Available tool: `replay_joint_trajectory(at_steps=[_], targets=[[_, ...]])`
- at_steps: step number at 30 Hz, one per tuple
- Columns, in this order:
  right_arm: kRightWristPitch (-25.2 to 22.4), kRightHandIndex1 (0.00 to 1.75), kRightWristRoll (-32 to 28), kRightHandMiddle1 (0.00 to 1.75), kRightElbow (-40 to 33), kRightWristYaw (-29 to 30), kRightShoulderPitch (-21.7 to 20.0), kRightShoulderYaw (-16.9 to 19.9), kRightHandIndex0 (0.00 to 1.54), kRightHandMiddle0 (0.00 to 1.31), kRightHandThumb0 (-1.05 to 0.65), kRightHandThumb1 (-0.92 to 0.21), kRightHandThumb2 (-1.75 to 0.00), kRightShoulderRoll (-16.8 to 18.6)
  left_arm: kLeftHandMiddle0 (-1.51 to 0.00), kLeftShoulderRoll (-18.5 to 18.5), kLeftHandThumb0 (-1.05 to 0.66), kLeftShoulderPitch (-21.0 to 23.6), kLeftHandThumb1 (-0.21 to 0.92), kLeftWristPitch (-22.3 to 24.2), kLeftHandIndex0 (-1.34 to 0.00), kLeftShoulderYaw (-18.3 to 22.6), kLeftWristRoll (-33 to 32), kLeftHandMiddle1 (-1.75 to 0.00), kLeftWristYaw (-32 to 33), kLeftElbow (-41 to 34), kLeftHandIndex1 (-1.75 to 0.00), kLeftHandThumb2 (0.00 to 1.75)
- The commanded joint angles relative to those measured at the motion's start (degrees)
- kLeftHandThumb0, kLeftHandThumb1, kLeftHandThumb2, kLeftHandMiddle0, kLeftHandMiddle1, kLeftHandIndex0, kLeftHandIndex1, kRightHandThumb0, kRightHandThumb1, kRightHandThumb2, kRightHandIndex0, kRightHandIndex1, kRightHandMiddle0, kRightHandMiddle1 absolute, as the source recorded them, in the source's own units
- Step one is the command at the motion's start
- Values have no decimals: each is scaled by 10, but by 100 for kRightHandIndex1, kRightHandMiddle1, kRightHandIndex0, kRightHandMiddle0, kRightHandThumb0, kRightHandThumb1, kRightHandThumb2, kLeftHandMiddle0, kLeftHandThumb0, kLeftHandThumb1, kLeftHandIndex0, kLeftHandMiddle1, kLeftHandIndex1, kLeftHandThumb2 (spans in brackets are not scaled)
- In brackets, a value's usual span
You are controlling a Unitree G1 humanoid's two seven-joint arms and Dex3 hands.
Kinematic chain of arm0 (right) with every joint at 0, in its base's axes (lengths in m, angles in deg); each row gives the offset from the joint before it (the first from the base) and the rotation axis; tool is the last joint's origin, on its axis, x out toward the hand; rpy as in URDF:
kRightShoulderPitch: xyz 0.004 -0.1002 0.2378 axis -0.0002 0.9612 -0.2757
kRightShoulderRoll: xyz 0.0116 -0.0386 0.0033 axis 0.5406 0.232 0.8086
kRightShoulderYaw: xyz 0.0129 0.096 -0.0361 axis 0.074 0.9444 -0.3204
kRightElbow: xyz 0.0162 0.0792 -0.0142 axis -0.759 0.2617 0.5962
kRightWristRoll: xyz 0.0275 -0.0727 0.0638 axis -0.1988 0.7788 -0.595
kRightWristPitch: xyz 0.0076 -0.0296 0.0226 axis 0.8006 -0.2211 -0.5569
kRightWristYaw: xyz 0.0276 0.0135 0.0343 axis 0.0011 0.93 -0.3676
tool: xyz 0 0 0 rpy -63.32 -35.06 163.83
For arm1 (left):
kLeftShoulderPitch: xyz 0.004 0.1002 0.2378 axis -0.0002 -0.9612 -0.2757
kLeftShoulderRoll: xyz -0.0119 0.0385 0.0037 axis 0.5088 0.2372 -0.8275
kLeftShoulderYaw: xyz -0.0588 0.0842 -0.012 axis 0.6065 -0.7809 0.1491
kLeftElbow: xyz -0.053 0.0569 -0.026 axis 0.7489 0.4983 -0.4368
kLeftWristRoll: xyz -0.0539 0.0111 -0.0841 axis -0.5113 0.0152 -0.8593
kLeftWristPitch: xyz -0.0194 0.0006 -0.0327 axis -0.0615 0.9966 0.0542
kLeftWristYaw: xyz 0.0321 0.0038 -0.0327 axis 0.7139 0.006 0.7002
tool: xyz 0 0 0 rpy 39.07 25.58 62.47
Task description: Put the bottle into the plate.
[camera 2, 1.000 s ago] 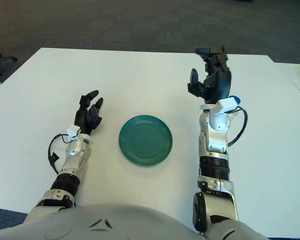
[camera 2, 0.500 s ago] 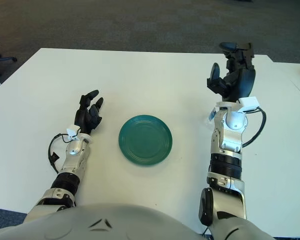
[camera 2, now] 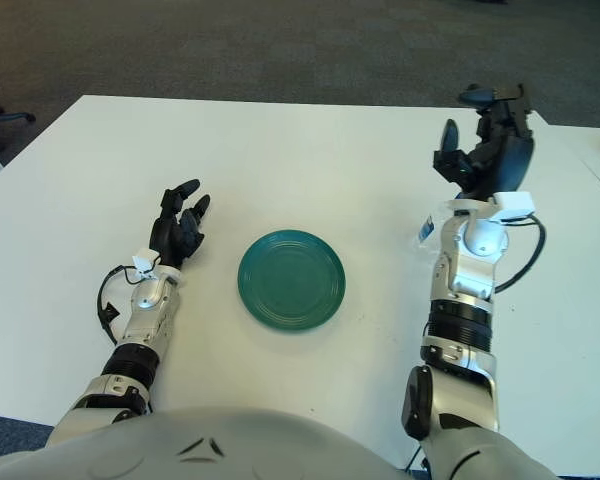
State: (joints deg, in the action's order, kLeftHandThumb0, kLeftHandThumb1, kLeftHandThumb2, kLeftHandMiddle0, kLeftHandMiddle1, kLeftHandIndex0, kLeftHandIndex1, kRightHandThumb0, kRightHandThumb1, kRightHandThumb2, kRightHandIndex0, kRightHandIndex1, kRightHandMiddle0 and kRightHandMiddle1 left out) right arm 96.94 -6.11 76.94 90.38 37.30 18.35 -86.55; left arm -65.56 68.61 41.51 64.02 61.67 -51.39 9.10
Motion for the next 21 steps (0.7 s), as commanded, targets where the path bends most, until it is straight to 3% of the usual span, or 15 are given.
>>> replay_joint_trajectory(at_steps=[1,14,21], targets=[[2,83,-5,155,-3,18,-2,26,29,46,-38,-73,-62,-17,-52,13,-69,-43,92,7,-6,14,-11,-1,-6,34,-98,88],[-3,82,44,154,-23,83,23,11,27,44,-37,-80,-52,14,-46,29,-68,-38,92,-2,0,27,-21,0,-20,47,-97,95],[11,75,56,157,-2,86,47,0,26,37,-36,-90,-38,27,-46,38,-67,-29,92,-9,0,31,-21,0,-29,62,-97,97]])
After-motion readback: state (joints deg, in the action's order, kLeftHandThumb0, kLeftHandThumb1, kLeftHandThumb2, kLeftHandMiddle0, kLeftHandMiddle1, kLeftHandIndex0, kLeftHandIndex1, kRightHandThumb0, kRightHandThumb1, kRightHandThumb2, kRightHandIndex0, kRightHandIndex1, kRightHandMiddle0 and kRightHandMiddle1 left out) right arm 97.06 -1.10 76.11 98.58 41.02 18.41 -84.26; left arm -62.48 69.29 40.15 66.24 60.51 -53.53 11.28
